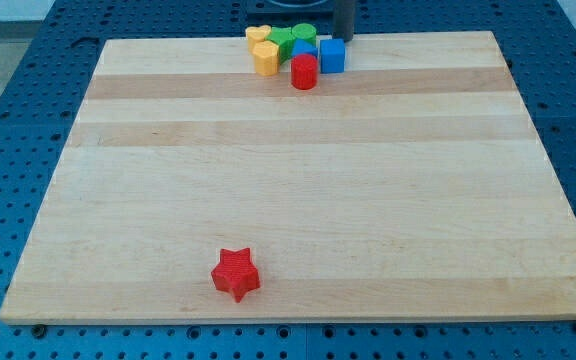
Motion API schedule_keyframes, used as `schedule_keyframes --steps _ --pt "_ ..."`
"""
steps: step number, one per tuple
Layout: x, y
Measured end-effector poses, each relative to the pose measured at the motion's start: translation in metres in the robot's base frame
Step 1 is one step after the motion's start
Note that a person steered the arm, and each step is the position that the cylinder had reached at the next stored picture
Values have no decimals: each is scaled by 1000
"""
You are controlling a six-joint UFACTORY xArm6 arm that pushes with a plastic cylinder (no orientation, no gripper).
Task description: Push group of blocks slightly left and down
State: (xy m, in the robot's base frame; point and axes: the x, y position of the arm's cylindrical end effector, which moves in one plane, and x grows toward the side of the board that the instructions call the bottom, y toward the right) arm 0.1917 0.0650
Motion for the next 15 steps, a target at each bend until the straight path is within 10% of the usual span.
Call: schedule_keyframes --steps 15 --pt "1 -85"
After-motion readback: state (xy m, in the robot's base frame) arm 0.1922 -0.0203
